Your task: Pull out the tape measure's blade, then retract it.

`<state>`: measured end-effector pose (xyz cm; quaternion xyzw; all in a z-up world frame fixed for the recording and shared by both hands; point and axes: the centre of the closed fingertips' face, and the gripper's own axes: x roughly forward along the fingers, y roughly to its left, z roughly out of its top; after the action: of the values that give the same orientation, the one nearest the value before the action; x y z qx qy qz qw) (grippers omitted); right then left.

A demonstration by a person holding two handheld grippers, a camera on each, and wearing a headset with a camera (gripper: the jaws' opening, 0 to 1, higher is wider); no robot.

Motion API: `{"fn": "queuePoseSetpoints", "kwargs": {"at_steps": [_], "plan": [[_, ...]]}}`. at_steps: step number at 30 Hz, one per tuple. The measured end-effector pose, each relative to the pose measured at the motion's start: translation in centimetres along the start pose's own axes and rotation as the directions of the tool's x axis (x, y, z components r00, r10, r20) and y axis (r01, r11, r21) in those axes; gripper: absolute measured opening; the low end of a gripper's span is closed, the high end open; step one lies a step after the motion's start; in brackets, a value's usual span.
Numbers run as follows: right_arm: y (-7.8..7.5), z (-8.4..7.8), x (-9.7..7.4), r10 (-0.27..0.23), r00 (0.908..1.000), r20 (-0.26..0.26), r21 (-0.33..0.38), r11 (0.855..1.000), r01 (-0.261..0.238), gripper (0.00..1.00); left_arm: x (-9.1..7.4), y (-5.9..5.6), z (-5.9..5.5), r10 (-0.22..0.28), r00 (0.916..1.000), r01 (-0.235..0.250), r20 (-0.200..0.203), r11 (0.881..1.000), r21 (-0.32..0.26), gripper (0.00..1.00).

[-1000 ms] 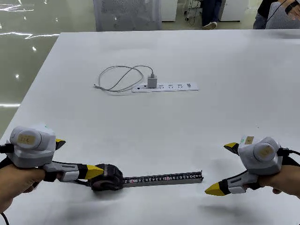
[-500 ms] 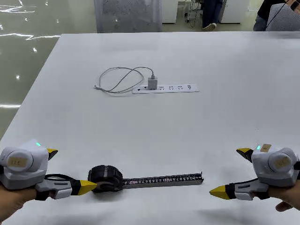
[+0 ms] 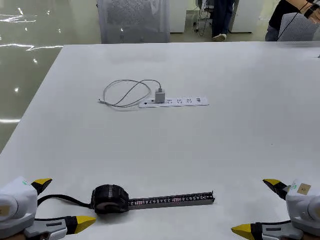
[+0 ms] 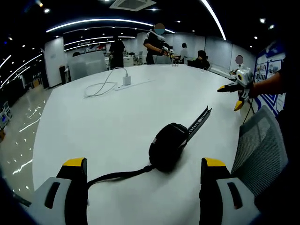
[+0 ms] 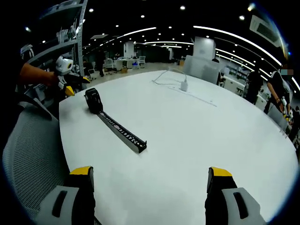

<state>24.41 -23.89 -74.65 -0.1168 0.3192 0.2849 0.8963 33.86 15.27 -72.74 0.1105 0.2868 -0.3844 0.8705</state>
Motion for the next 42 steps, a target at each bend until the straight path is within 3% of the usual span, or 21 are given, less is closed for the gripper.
{"fn": "queuePoseSetpoints", "kwargs": {"at_steps": [7, 9, 11, 22, 23, 24, 27, 30, 36, 42], "plan": [[0.5, -0.6, -0.6, -0.003, 0.9998, -0.019, -0.002, 1.0, 0.003, 0.99, -0.8, -0.7, -1.3, -0.004, 0.9999, 0.004, -0.011, 1.0, -0.002, 0.99], [0.1, -0.6, -0.9, -0.027, 0.9996, -0.01, -0.001, 1.0, 0.027, 0.99, -1.2, -0.8, -1.5, 0.004, 0.9999, -0.004, -0.009, 1.0, -0.002, 0.99], [0.1, -1.1, -1.2, -0.024, 0.9997, -0.009, 0.011, 1.0, 0.024, 0.99, -1.5, -0.9, -1.7, 0.008, 0.9997, -0.008, -0.021, 1.0, 0.001, 0.99], [0.2, -2.0, -2.6, -0.027, 0.9995, -0.015, 0.039, 0.999, 0.028, 0.99, -2.4, -1.2, -2.2, 0.016, 0.9999, -0.016, -0.005, 1.0, -0.017, 0.99], [0.5, -2.1, -2.8, -0.013, 0.9998, -0.018, 0.057, 0.998, 0.014, 0.99, -2.4, -1.1, -2.6, 0.027, 0.9993, -0.028, -0.025, 0.999, -0.018, 0.99], [0.4, -2.2, -2.8, -0.013, 0.9997, -0.023, 0.056, 0.998, 0.014, 0.99, -2.6, -0.7, -3.5, 0.051, 0.9961, -0.052, -0.072, 0.999, -0.001, 0.99], [-0.1, -2.5, -3.2, -0.03, 0.9991, -0.031, 0.048, 0.998, 0.031, 0.99, -2.6, -1.5, -3.3, 0.024, 0.9988, -0.025, -0.044, 0.999, -0.035, 0.99], [-0.3, -2.2, -3.6, -0.043, 0.9989, -0.019, 0.038, 0.998, 0.044, 0.99, -2.9, -1.7, -3.4, 0.028, 0.9989, -0.028, -0.039, 1.0, -0.003, 0.99], [0.0, -2.6, -4.4, -0.053, 0.9985, -0.015, 0.02, 0.998, 0.054, 0.99, -3.2, -1.5, -3.3, 0.028, 0.9989, -0.028, -0.037, 1.0, 0.012, 0.99], [0.0, -2.9, -4.7, -0.051, 0.9985, -0.018, 0.015, 0.999, 0.051, 0.99, -3.9, -0.9, -2.6, 0.041, 0.9991, -0.041, -0.011, 0.999, 0.002, 0.99]]}}
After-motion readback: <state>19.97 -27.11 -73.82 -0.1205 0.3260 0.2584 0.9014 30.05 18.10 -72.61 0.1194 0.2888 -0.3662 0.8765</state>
